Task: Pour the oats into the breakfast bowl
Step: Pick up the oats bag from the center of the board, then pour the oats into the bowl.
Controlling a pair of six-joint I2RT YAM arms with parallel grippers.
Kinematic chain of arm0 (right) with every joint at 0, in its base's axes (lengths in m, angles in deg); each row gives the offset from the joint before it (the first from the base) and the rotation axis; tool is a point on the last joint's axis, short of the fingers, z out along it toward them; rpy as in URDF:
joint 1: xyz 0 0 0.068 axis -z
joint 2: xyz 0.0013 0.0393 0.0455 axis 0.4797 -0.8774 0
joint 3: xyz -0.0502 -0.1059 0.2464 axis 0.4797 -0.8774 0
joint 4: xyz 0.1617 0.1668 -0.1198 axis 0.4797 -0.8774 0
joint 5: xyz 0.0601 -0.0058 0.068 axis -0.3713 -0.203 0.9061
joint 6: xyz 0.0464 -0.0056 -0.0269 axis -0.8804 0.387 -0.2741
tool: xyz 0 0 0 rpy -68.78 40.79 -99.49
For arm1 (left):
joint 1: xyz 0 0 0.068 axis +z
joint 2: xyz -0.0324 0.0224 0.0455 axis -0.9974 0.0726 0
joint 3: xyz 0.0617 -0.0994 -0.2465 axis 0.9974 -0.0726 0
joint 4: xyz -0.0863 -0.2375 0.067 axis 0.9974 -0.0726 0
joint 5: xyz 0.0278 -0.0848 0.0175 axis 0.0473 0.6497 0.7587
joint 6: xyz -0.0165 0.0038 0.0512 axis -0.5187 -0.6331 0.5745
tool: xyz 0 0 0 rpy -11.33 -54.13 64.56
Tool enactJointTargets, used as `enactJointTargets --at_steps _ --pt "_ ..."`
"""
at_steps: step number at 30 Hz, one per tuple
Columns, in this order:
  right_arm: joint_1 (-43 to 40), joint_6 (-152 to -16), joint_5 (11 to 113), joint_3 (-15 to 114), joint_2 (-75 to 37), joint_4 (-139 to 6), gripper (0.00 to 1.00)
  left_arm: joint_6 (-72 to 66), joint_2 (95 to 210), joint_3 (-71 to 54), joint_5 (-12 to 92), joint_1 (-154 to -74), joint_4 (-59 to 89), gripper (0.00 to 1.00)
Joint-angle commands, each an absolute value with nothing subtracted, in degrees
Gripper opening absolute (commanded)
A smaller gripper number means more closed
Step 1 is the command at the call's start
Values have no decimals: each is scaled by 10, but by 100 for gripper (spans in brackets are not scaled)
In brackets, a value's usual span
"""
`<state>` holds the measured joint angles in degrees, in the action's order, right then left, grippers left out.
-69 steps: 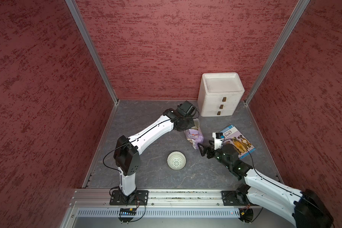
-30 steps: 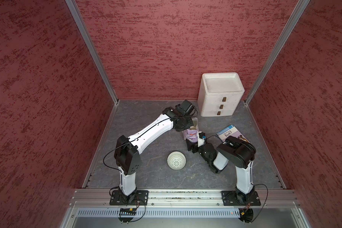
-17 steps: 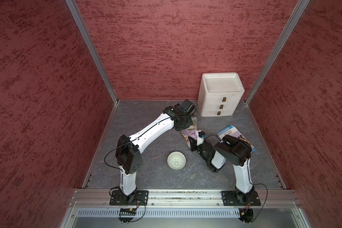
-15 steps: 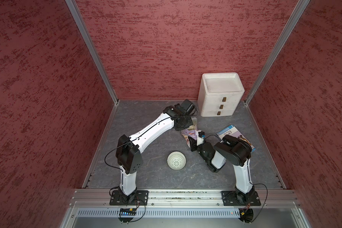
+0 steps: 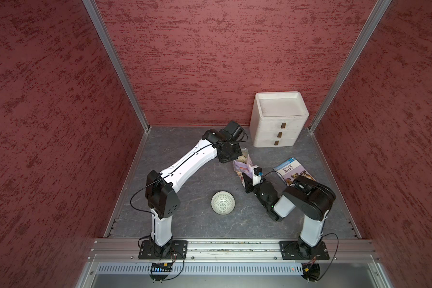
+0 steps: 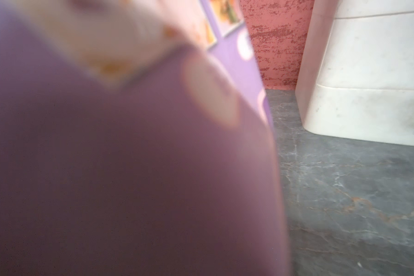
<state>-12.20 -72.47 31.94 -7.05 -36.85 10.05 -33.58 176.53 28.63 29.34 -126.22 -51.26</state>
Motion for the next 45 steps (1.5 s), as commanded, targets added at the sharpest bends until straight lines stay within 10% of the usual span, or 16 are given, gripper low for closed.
enactJointTargets --at_steps 1,15,45 --pt "-139 -661 256 -62 -325 40 0 -310 1699 290 303 -1233 -450 0" --pt "-168 -617 225 -17 -101 -240 0 -292 1577 160 360 -1201 -357 34" --pt "-248 -404 82 165 130 -699 0 -278 1242 -163 328 -1182 -258 73"
